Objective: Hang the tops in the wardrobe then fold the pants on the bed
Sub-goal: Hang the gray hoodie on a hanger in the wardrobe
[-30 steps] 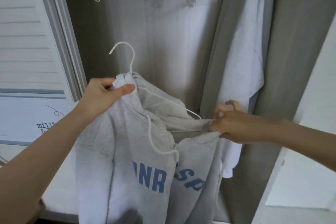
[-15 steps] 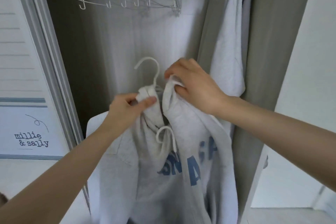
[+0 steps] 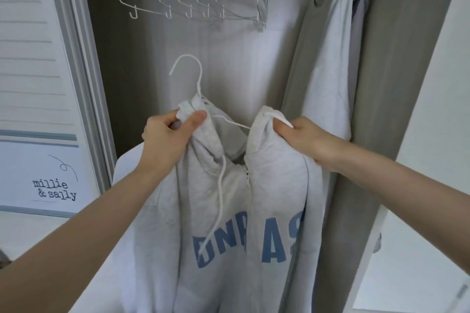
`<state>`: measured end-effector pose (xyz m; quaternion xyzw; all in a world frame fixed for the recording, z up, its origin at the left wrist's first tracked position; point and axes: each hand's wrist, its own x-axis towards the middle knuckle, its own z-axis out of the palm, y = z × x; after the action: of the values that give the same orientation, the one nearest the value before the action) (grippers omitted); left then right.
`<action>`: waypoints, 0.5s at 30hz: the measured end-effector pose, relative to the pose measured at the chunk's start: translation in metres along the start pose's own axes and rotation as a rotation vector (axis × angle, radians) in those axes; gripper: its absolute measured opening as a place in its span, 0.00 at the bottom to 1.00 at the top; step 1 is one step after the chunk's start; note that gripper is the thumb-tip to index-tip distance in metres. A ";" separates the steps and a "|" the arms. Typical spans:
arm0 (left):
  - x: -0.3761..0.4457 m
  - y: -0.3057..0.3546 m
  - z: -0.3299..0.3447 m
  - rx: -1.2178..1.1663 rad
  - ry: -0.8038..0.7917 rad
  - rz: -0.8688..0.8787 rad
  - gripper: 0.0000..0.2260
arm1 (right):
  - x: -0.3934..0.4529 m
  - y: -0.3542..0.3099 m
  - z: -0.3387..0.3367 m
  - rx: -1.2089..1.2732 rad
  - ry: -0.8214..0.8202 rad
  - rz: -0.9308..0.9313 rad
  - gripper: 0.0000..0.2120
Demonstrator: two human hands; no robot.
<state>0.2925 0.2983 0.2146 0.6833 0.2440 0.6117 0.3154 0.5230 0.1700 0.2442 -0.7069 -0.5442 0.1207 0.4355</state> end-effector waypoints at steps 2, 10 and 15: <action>0.000 0.003 0.007 0.052 0.003 0.041 0.24 | 0.003 -0.006 0.007 -0.064 0.027 -0.133 0.28; 0.019 -0.014 -0.052 0.347 -0.137 -0.137 0.29 | 0.003 -0.004 0.006 0.088 0.298 -0.318 0.27; 0.035 -0.043 -0.094 0.433 0.024 -0.371 0.27 | 0.003 -0.003 -0.004 0.016 0.369 -0.447 0.24</action>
<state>0.2067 0.3650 0.2120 0.6710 0.4937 0.4852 0.2659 0.5247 0.1707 0.2497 -0.5759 -0.5972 -0.1047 0.5484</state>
